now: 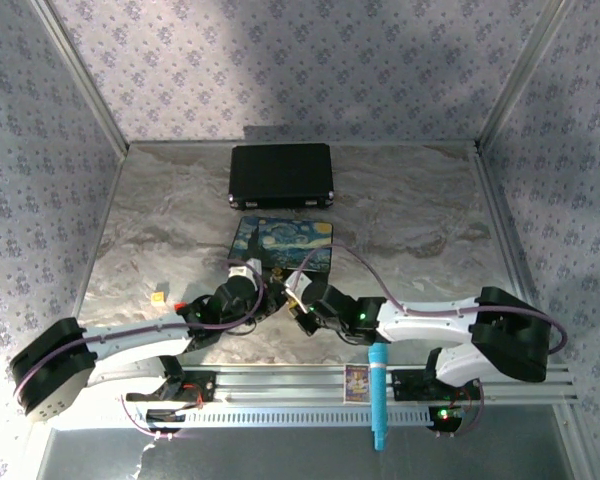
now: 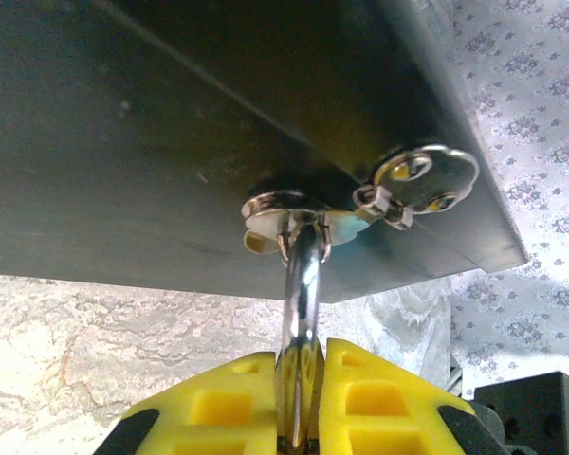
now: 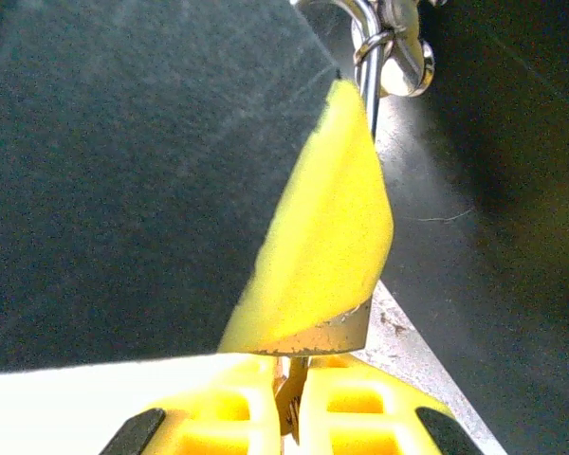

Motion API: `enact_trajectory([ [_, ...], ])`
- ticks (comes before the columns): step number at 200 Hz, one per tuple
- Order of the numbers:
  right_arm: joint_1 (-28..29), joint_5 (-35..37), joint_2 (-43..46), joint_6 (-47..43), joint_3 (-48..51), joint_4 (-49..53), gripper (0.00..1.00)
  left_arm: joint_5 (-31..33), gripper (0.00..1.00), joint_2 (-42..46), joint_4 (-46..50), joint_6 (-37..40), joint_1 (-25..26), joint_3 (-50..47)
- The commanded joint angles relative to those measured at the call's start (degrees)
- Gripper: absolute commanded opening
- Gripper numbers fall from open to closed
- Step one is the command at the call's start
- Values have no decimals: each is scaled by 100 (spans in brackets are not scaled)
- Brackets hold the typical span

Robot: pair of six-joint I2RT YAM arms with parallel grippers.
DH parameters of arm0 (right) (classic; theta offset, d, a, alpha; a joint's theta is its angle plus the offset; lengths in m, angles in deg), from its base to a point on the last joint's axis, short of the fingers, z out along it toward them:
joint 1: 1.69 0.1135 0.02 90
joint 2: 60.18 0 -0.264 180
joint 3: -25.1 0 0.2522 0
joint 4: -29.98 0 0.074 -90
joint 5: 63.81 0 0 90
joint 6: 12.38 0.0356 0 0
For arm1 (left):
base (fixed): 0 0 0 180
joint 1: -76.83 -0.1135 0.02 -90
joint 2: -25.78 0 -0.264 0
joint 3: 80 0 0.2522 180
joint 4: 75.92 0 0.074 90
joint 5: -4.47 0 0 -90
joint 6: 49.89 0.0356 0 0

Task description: Unlock the padlock with the key

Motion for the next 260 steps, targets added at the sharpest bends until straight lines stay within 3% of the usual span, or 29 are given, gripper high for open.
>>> enact_trajectory([
  [1,-260,-832,287,129,283,-662,7,-83,0,172,-252,42,68,83],
  [21,-580,-1496,401,385,532,-1061,7,-96,0,186,-245,18,69,18],
  [52,-794,-1925,454,615,689,-1264,7,-187,0,159,-170,58,69,13],
  [86,-844,-1126,743,786,826,-948,14,-172,0,184,-216,23,77,-82],
  [117,-944,-952,968,932,985,-874,28,-172,0,238,-184,23,86,-93],
  [145,-854,-855,914,895,919,-777,29,-170,0,247,-200,32,101,-82],
  [222,-760,-977,780,962,808,-1141,19,-143,0,212,-193,23,192,-123],
  [260,-971,-1528,709,1403,939,-1471,10,-121,0,212,-297,-12,218,-218],
])
